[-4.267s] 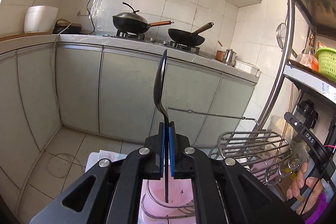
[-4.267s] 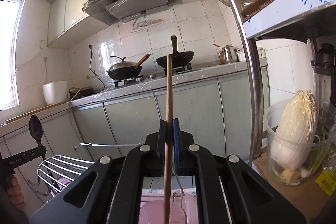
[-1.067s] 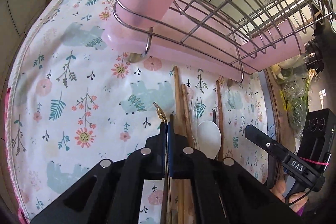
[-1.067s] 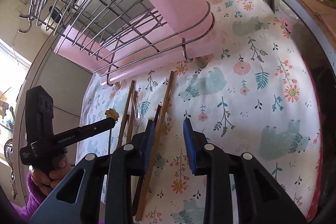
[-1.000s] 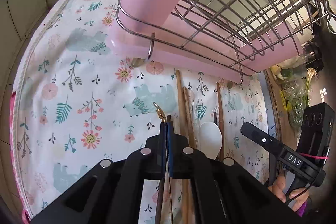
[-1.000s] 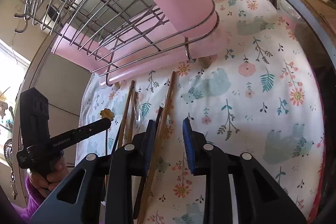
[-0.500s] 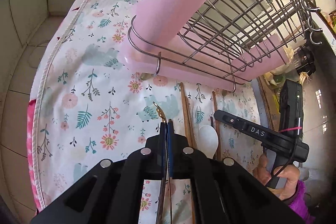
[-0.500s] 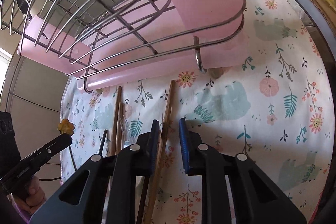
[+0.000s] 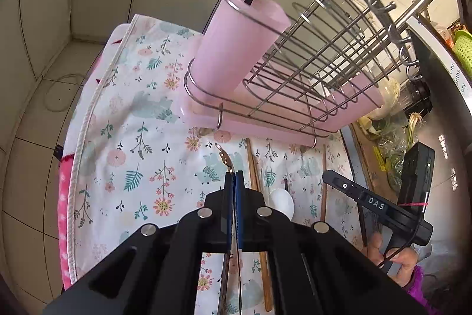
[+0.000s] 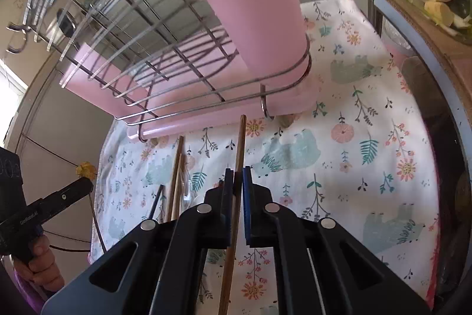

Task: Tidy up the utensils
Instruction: 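Lift the gold spoon with the left gripper while the right gripper carries the chopstick to the pink cup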

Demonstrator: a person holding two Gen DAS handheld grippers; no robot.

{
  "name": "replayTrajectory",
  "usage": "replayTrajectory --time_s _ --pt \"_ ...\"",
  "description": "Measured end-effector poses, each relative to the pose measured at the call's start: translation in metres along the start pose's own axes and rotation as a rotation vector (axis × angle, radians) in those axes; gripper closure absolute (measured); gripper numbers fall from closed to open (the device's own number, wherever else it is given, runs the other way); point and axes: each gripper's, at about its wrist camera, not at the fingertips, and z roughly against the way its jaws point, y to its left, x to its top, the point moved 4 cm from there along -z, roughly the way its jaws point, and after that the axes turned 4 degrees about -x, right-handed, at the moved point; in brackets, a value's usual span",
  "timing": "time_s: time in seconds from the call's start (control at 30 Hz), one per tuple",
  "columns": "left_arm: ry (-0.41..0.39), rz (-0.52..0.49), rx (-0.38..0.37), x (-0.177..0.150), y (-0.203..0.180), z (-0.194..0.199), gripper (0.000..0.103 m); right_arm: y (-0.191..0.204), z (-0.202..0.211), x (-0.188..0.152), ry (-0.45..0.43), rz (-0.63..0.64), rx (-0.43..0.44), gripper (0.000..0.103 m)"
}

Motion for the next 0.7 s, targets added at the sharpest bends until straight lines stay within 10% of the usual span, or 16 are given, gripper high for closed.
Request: replayTrajectory --time_s 0.7 --pt "-0.404 -0.124 0.031 0.051 -0.069 0.099 0.102 0.003 0.167 0.065 -0.523 0.112 0.002 0.102"
